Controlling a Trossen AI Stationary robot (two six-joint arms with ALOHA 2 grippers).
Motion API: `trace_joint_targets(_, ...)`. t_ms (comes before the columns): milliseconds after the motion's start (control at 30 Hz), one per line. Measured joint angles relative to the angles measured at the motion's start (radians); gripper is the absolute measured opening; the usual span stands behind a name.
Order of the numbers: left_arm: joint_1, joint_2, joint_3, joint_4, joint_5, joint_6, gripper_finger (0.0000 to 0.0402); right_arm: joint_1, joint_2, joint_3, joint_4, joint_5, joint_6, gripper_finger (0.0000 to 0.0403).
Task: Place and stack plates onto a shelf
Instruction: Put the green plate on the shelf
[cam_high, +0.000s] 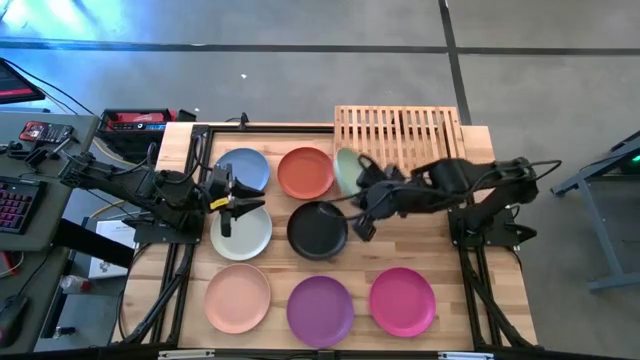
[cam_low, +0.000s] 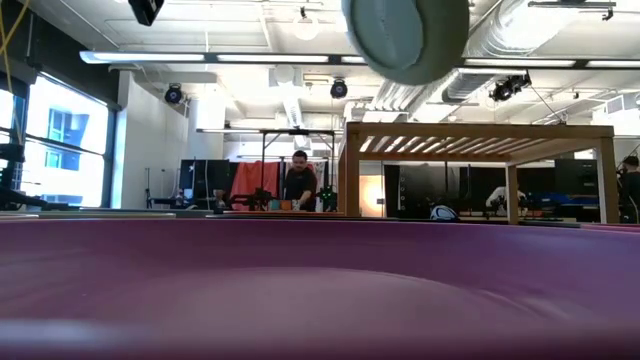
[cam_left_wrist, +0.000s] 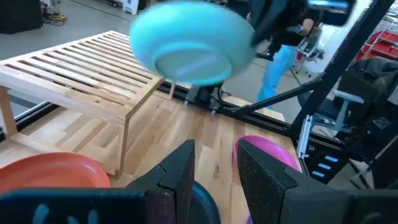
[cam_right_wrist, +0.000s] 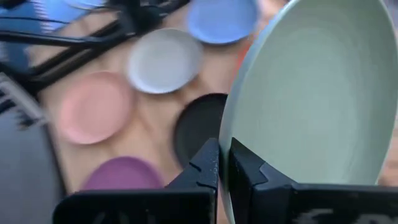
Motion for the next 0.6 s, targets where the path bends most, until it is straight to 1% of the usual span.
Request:
trace_joint_targets(167, 0.001, 0.0, 0.0, 0.0, -0.031, 0.0, 0.0108, -0.063, 0.0, 0.08, -0.197, 0.078, -0.027, 0.0)
trace_joint_targets(267, 0.001, 0.0, 0.0, 0.0, -0.044, 0.0, 0.0108, -0.114, 0.0, 0.095, -0.295, 0.133, -0.03, 0.0)
trace_joint_targets(367, 0.001, 0.0, 0.0, 0.0, -0.049, 0.0, 0.0108, -0.175, -0.01, 0.082, -0.282, 0.14, -0.109, 0.0)
trace_joint_targets(600, 0.001, 0.0, 0.0, 0.0, -0.05, 0.015, 0.0108, -0.329, -0.007, 0.061, -0.285, 0.168, -0.185, 0.0)
